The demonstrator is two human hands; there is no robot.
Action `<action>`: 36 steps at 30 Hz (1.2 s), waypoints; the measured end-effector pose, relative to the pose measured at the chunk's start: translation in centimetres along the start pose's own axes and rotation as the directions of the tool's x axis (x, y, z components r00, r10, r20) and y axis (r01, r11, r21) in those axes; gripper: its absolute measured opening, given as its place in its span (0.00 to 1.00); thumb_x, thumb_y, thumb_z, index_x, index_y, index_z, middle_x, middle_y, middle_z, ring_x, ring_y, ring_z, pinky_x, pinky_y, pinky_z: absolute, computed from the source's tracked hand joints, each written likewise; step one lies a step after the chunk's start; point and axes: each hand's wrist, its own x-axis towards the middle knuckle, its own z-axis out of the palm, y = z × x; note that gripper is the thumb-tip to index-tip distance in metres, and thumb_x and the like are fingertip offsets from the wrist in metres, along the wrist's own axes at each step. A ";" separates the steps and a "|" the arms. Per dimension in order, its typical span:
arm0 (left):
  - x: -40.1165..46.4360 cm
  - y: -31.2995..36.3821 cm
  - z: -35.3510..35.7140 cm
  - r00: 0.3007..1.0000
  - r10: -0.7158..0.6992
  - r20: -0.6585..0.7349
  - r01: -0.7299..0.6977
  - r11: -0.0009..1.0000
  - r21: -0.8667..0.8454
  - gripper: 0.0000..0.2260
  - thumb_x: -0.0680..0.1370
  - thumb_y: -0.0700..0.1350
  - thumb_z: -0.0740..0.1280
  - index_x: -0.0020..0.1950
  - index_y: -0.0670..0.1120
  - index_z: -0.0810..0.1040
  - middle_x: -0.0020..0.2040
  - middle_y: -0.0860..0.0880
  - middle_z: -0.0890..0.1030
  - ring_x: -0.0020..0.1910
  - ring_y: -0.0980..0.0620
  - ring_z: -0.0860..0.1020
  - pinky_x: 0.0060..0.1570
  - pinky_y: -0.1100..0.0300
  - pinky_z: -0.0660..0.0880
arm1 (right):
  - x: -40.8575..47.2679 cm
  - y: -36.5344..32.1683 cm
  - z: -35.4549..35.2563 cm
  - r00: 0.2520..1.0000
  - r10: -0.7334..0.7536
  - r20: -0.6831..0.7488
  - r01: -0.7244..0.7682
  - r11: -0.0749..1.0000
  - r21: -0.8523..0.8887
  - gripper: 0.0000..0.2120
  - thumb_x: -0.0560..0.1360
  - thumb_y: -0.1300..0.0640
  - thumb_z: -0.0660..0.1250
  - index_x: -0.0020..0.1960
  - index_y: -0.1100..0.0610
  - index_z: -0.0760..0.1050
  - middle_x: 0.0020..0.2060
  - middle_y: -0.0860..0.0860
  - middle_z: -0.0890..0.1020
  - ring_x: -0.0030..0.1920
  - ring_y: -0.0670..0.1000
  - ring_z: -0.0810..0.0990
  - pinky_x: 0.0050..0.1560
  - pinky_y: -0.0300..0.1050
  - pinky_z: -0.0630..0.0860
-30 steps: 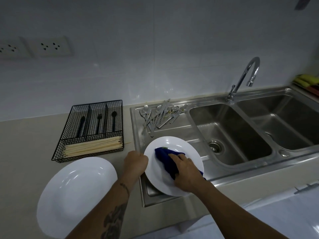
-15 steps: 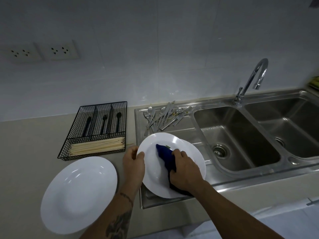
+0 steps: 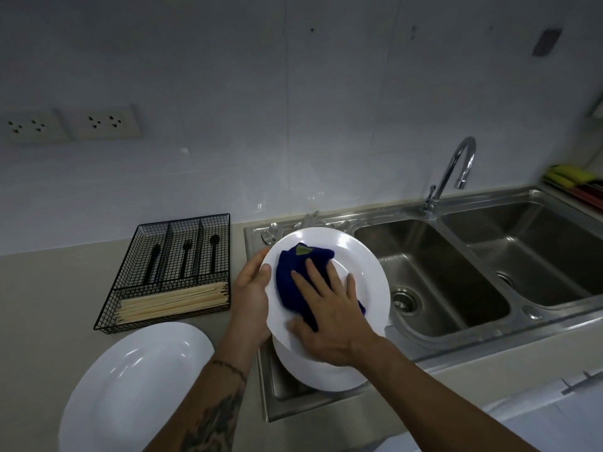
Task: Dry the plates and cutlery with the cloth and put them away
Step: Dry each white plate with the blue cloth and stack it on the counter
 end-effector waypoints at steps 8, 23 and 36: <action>-0.2 1.8 0.4 0.999 0.007 0.051 -0.006 1.000 -0.013 0.17 0.83 0.38 0.59 0.61 0.55 0.81 0.56 0.50 0.84 0.52 0.48 0.83 0.48 0.53 0.81 | 0.5 1.8 -3.0 0.987 0.126 -0.105 -0.156 0.916 -0.371 0.35 0.77 0.35 0.41 0.80 0.50 0.49 0.79 0.55 0.49 0.77 0.61 0.37 0.68 0.75 0.33; -0.2 4.6 2.0 0.997 0.016 0.070 -0.013 0.999 -0.044 0.17 0.81 0.36 0.60 0.59 0.52 0.83 0.56 0.47 0.84 0.55 0.43 0.81 0.57 0.46 0.79 | 0.5 0.2 -5.4 0.974 -0.201 -0.107 0.166 0.948 -0.273 0.29 0.78 0.43 0.55 0.76 0.54 0.61 0.76 0.54 0.63 0.76 0.57 0.57 0.77 0.56 0.51; -0.3 5.9 3.1 0.998 0.003 0.059 0.000 0.998 -0.058 0.16 0.80 0.35 0.61 0.57 0.52 0.83 0.57 0.45 0.83 0.55 0.44 0.82 0.54 0.50 0.79 | 2.4 -0.3 -5.3 0.995 -0.021 -0.099 0.012 0.996 -0.091 0.35 0.77 0.41 0.44 0.80 0.52 0.40 0.79 0.50 0.40 0.78 0.54 0.36 0.77 0.53 0.37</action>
